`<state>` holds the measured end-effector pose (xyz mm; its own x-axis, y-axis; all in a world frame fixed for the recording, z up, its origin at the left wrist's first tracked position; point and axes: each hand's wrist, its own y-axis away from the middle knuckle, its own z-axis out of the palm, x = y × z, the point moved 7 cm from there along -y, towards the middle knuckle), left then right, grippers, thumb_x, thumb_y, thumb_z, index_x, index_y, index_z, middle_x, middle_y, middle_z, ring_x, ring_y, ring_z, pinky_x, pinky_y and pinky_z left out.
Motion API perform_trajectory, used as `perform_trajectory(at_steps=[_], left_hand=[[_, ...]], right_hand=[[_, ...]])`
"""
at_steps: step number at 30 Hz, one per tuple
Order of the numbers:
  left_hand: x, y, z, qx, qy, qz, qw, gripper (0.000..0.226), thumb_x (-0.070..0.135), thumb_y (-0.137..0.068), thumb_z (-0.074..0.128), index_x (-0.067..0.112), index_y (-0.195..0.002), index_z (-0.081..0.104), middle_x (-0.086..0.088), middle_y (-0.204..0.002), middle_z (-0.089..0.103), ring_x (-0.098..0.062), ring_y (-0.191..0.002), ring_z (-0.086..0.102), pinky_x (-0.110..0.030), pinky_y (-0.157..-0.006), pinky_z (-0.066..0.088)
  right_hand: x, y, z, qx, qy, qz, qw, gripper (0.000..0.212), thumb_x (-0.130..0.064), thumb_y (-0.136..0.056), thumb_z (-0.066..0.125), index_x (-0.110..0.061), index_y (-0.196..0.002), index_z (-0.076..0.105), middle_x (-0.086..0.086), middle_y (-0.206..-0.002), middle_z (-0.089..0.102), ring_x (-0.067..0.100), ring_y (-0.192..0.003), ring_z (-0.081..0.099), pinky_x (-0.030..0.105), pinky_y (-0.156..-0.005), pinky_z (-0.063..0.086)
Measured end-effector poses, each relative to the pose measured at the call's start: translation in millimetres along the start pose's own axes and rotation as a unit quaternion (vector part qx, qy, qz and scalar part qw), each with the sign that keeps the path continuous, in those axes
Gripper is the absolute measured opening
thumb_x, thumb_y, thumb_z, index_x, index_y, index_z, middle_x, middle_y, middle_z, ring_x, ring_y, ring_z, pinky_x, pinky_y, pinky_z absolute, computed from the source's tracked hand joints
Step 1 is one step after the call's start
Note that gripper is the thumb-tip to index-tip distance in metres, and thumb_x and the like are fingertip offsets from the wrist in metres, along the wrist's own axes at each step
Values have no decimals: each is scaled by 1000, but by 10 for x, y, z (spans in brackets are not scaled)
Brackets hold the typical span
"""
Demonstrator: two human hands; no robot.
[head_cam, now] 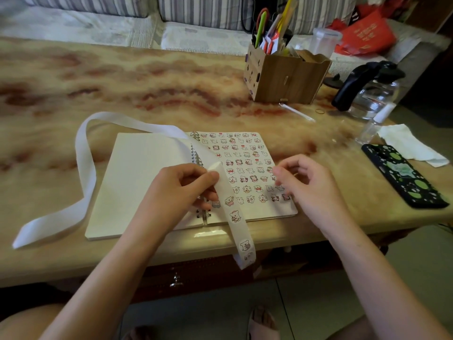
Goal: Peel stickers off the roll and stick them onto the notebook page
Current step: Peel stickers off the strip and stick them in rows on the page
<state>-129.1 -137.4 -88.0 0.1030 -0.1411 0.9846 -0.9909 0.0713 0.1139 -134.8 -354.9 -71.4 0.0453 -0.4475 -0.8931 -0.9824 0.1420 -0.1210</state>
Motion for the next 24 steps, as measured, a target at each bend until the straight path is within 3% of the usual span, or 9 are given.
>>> perform_trajectory(at_steps=[6, 10, 17, 24], left_hand=[[54, 16, -25, 12, 17, 22, 1000, 18, 16, -88, 62, 0, -83, 68, -7, -64, 68, -13, -57, 65, -21, -56, 56], [88, 34, -40, 14, 27, 32, 999, 17, 14, -89, 61, -2, -85, 67, -9, -65, 65, -9, -54, 64, -18, -52, 54], [96, 54, 29, -19, 41, 17, 999, 36, 27, -94, 53, -3, -79, 68, -8, -65, 69, -12, -58, 66, -21, -55, 56], [70, 54, 47, -50, 23, 11, 998, 17, 17, -86, 63, 3, -81, 70, -10, -70, 71, -12, -64, 68, -19, -60, 55]], right_hand=[[-247, 186, 450, -114, -82, -63, 988, 5, -25, -83, 70, -22, -86, 66, -2, -80, 71, 12, -69, 64, 33, -61, 54], [-276, 230, 546, -134, -90, -71, 984, 11, -17, -80, 74, -23, -86, 68, -1, -82, 71, 23, -78, 66, 42, -68, 55], [-297, 194, 522, -114, -102, -78, 985, 13, -12, -79, 74, -24, -83, 71, 0, -83, 72, 22, -78, 66, 21, -59, 49], [-302, 207, 507, -96, -105, -81, 986, 12, -11, -80, 72, -23, -85, 71, -1, -82, 73, 15, -75, 68, 22, -55, 52]])
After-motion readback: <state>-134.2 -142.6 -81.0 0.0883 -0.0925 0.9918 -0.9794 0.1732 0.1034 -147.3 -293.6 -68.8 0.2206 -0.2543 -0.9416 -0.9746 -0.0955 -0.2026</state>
